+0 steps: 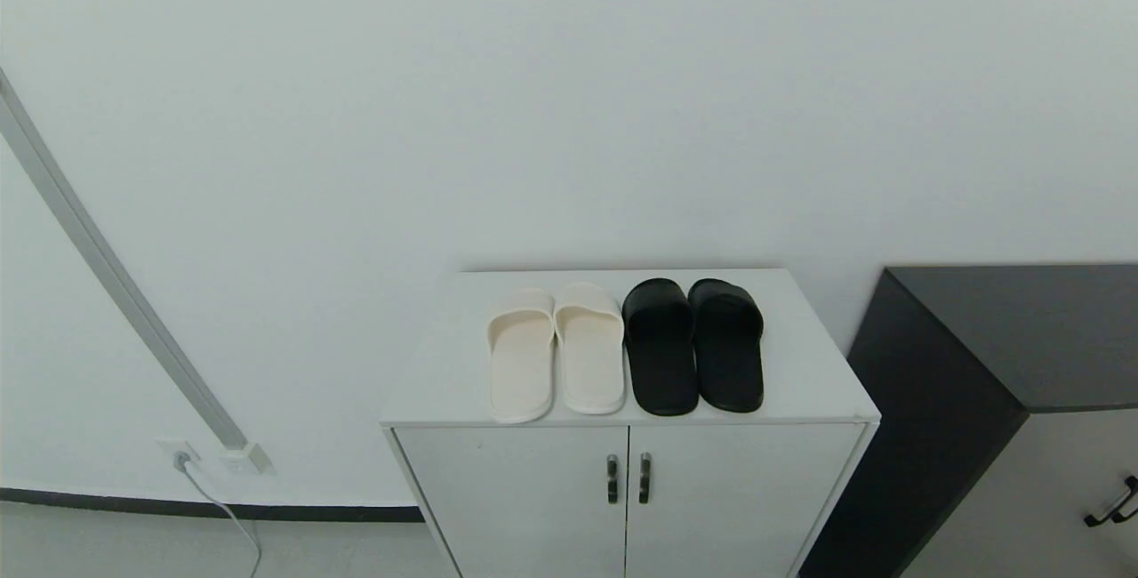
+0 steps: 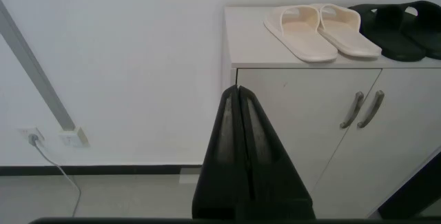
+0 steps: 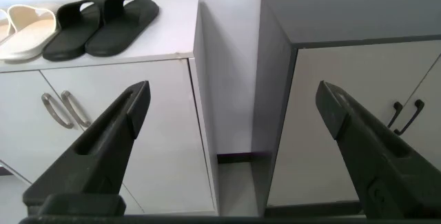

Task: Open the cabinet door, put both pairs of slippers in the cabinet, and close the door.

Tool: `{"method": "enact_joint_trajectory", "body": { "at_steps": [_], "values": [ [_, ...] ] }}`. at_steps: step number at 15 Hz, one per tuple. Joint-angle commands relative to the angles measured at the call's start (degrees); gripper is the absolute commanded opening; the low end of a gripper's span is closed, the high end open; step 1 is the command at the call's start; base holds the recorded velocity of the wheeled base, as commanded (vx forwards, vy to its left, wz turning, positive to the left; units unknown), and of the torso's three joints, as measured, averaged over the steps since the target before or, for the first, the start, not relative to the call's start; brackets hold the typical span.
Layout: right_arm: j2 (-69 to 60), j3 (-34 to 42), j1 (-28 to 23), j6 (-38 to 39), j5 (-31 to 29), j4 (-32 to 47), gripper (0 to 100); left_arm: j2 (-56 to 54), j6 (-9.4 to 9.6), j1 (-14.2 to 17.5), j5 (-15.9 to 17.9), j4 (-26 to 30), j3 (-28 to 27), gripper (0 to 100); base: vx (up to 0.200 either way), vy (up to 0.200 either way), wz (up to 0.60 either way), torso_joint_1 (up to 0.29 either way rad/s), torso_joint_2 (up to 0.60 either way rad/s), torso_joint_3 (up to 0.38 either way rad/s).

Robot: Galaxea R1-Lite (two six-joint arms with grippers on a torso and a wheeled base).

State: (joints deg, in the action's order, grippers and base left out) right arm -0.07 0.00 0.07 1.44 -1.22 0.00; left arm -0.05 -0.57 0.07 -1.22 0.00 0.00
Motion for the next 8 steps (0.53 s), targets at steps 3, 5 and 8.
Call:
{"method": "enact_joint_trajectory", "body": {
  "at_steps": [3,5,8],
  "values": [
    [0.07,0.0,0.01,-0.21,0.16,0.0,100,0.05,-0.04,-0.07,0.08,0.0,0.0,0,0.0,0.0,0.0,0.0,0.0,0.0],
    [0.07,0.0,0.01,-0.21,0.16,0.0,100,0.05,-0.04,0.01,-0.01,0.0,0.0,0,0.0,0.0,0.0,0.0,0.0,0.0],
    [0.69,-3.25,-0.07,-0.56,-0.36,-1.58,100,0.05,-0.04,0.01,-0.01,0.0,0.0,0,0.0,0.0,0.0,0.0,0.0,0.0]
  ]
}}
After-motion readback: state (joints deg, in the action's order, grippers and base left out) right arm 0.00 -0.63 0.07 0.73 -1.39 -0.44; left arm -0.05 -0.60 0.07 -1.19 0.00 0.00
